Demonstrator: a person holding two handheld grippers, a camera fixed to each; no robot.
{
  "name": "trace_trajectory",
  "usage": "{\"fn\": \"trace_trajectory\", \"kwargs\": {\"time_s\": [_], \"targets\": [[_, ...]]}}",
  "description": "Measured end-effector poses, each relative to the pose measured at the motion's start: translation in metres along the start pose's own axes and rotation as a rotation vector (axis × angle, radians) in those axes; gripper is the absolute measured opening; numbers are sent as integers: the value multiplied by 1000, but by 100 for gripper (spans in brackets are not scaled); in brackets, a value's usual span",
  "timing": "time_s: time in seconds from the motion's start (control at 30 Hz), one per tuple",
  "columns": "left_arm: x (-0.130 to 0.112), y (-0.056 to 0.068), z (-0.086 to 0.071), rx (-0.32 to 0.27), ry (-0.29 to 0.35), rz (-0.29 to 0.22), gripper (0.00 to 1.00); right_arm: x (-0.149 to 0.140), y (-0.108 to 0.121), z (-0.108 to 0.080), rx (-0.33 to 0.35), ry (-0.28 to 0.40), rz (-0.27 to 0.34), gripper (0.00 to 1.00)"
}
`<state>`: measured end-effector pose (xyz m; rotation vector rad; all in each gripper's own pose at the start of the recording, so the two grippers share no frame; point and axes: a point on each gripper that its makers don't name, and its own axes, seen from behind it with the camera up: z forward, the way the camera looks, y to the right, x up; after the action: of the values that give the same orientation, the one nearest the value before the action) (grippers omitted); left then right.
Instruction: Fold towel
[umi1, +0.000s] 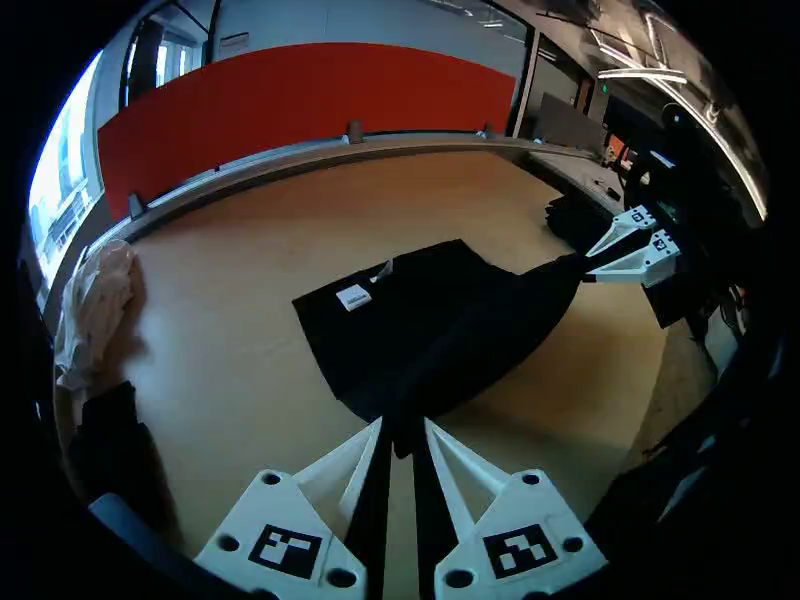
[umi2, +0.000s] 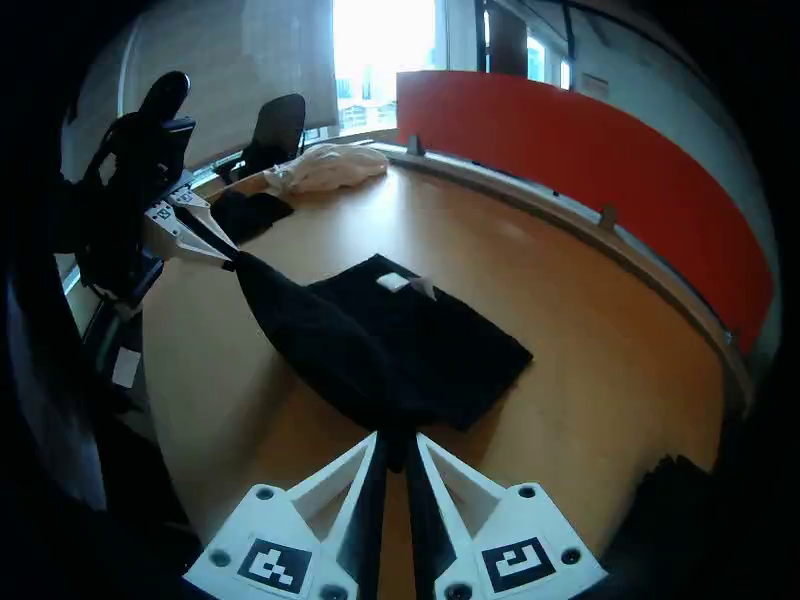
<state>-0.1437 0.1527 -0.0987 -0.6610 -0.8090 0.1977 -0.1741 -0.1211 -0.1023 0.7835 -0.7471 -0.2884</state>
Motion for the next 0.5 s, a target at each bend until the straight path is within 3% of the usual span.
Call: {"fn": "trace_trajectory", "kwargs": {"time_s": [0.5], "targets": [[11, 12, -21, -22, 4, -15, 14, 7, -5, -25, 15, 4, -12, 12]]}}
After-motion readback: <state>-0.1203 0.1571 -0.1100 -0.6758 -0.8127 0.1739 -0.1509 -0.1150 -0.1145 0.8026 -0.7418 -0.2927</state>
